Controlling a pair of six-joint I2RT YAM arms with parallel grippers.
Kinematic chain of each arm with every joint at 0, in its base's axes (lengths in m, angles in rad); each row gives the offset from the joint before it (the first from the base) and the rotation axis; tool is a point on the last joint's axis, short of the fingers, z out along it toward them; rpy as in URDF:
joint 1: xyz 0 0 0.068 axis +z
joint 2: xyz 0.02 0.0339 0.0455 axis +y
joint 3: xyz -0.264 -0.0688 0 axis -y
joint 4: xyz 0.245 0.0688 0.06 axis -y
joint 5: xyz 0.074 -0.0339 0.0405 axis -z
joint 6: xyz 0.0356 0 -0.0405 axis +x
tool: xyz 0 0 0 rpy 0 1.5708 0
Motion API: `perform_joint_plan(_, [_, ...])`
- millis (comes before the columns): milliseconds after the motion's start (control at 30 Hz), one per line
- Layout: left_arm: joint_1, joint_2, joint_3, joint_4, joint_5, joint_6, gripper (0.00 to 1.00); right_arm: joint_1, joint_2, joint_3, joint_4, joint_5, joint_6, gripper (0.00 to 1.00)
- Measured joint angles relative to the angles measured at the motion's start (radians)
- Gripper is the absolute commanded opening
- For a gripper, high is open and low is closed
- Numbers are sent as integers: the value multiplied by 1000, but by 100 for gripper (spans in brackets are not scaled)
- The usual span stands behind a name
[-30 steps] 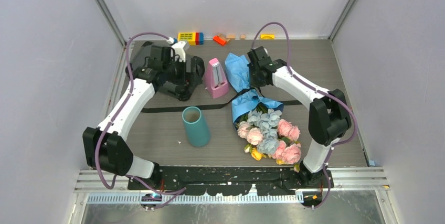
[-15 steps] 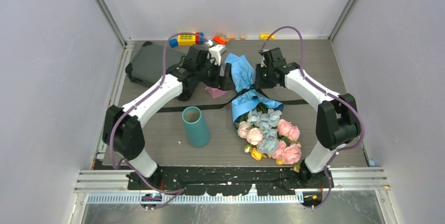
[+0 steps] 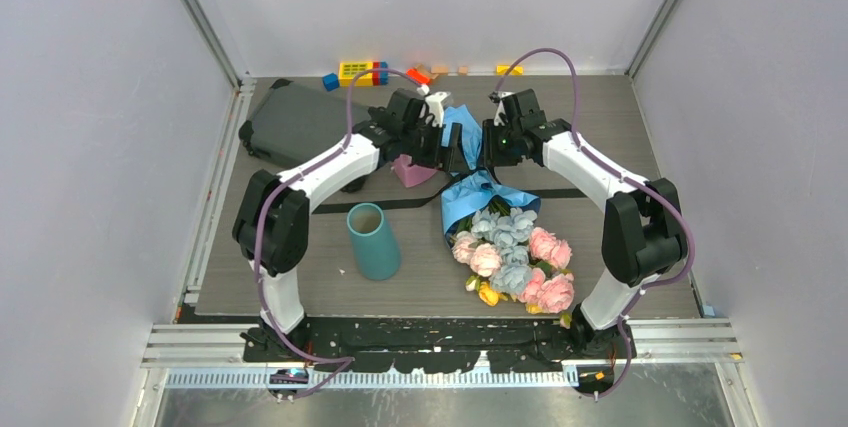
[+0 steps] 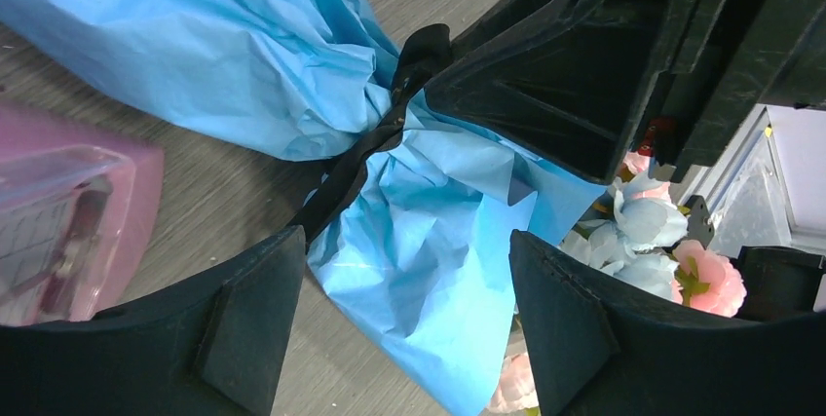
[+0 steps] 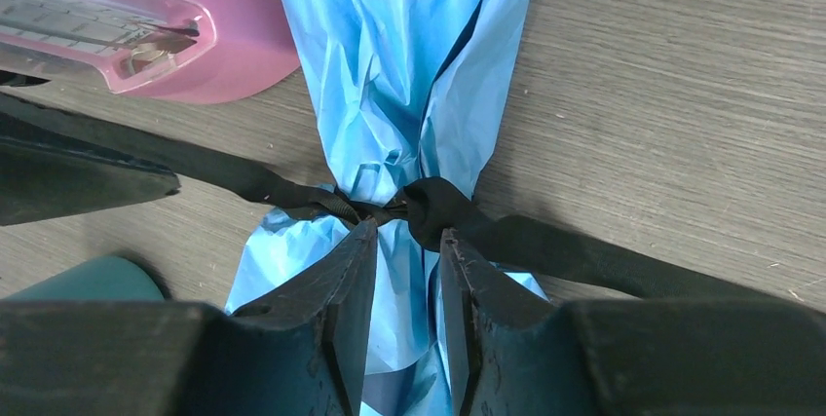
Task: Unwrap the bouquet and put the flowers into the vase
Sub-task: Untie the ribbon from the wrapping paper.
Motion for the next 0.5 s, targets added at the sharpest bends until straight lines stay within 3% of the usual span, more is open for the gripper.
perform_joint_plan(500, [-32, 77, 16, 4, -23, 13, 66, 20, 0, -20, -1, 3, 5, 32])
